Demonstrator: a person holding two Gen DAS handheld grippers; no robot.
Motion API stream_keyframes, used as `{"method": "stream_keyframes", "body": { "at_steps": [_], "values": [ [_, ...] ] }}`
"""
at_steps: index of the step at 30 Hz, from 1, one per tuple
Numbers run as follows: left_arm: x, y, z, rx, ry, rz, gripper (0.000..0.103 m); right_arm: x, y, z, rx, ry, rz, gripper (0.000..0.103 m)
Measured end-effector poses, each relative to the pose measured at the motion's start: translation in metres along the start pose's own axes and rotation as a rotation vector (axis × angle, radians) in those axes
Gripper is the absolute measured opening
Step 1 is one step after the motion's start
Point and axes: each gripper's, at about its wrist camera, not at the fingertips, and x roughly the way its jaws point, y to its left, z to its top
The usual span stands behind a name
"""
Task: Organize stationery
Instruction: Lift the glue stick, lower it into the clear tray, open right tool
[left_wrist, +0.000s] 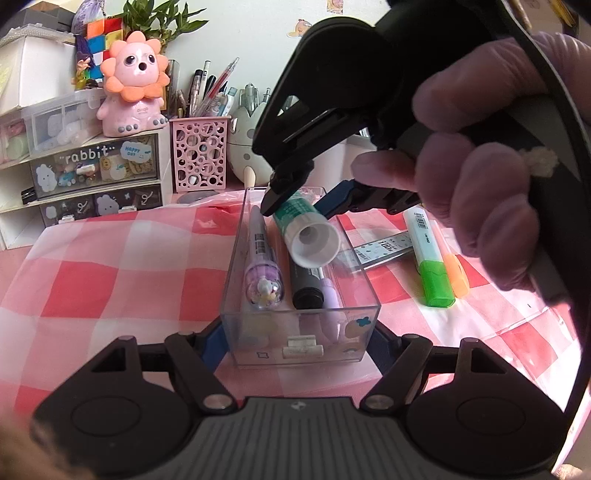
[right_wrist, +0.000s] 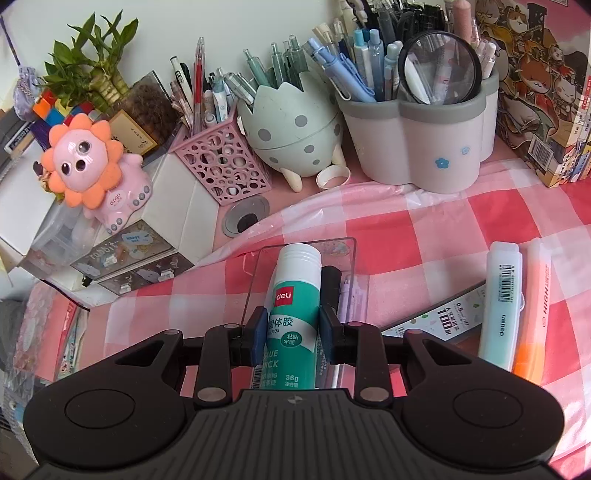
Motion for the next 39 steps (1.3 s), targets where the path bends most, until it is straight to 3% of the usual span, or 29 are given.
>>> {"method": "stream_keyframes", "body": {
  "at_steps": [13, 32, 39],
  "values": [
    [0.001, -0.001, 0.000, 0.000, 0.000, 0.000, 0.049, 0.002, 0.005, 0.004, -0.027, -0.022, -0.018, 0.029],
    [0.001, -0.001, 0.000, 0.003, 0.001, 0.001, 0.049, -0.031, -0.015, 0.004, -0.027, -0.046, 0.065, 0.032],
    [0.001, -0.001, 0.000, 0.003, 0.001, 0.002, 0.049, -0.049, -0.029, 0.007, -0.034, -0.100, 0.046, 0.055]
  ]
}}
